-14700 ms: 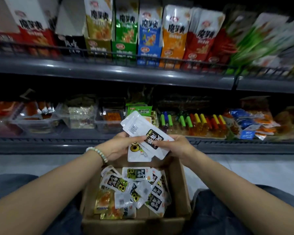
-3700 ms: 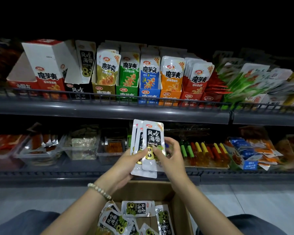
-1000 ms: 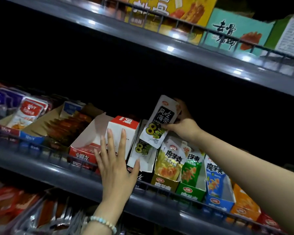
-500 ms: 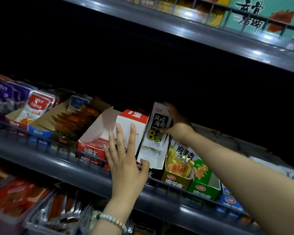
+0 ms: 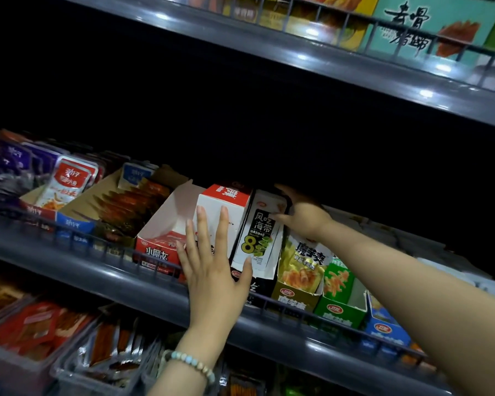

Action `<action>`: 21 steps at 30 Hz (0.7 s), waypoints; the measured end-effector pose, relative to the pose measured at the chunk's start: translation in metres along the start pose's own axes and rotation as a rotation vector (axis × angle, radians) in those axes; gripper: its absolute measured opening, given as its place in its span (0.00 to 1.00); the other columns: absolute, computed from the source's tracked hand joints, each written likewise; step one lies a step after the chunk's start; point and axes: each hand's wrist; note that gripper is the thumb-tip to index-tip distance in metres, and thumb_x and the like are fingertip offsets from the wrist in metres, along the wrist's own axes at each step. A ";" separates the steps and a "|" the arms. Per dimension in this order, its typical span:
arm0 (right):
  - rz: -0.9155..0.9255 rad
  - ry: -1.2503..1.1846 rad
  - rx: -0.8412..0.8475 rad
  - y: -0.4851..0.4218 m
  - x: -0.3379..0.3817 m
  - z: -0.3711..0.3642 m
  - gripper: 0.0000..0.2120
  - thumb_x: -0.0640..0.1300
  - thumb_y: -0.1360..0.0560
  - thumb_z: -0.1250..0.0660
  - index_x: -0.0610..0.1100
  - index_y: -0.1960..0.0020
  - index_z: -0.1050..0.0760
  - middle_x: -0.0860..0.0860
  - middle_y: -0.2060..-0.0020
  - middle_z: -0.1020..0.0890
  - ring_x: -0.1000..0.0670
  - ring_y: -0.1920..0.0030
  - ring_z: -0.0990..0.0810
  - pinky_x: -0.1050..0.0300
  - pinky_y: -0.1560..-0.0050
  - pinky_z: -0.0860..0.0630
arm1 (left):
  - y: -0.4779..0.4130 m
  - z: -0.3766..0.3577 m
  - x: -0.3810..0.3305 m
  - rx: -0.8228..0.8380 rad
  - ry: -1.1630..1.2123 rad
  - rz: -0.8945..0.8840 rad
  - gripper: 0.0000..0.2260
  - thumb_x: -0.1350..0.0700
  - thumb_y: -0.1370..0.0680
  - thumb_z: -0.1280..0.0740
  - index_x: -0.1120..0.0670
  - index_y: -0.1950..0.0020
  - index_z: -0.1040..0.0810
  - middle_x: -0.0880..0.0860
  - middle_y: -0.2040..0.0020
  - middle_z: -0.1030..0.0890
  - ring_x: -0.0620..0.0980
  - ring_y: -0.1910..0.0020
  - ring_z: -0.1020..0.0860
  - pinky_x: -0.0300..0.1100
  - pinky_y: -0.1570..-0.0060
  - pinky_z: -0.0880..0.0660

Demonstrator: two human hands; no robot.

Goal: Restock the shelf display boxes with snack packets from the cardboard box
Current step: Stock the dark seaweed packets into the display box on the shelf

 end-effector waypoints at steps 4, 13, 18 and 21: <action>0.032 -0.184 -0.001 0.034 0.003 0.021 0.35 0.52 0.25 0.32 0.49 0.24 0.44 0.50 0.26 0.36 0.49 0.27 0.38 0.59 0.32 0.39 | 0.006 0.012 -0.005 0.032 -0.025 -0.011 0.40 0.37 0.25 0.42 0.38 0.26 0.70 0.44 0.26 0.73 0.46 0.26 0.71 0.50 0.29 0.70; 0.049 -0.199 0.073 0.177 -0.024 0.043 0.36 0.55 0.25 0.34 0.56 0.24 0.49 0.58 0.25 0.42 0.56 0.26 0.42 0.64 0.32 0.44 | 0.084 0.021 -0.048 0.282 0.008 -0.191 0.31 0.31 0.26 0.56 0.37 0.26 0.64 0.39 0.24 0.61 0.40 0.25 0.64 0.44 0.26 0.62; -0.052 -0.275 0.231 0.272 -0.057 0.021 0.40 0.56 0.27 0.32 0.54 0.23 0.51 0.62 0.28 0.43 0.61 0.28 0.46 0.70 0.33 0.47 | 0.159 0.011 -0.052 0.605 -0.051 -0.194 0.32 0.34 0.23 0.49 0.44 0.22 0.50 0.44 0.22 0.46 0.46 0.24 0.48 0.41 0.26 0.50; -0.128 -0.330 0.291 0.322 -0.079 -0.010 0.39 0.54 0.26 0.31 0.50 0.23 0.49 0.56 0.25 0.43 0.58 0.26 0.46 0.70 0.33 0.48 | 0.204 0.003 -0.045 0.833 -0.185 -0.196 0.31 0.37 0.21 0.46 0.46 0.22 0.50 0.46 0.22 0.46 0.48 0.24 0.47 0.45 0.26 0.47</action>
Point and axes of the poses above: each hand's wrist, its own y-axis away from the middle knuckle, its own z-axis out of the back of the hand, x = y × z
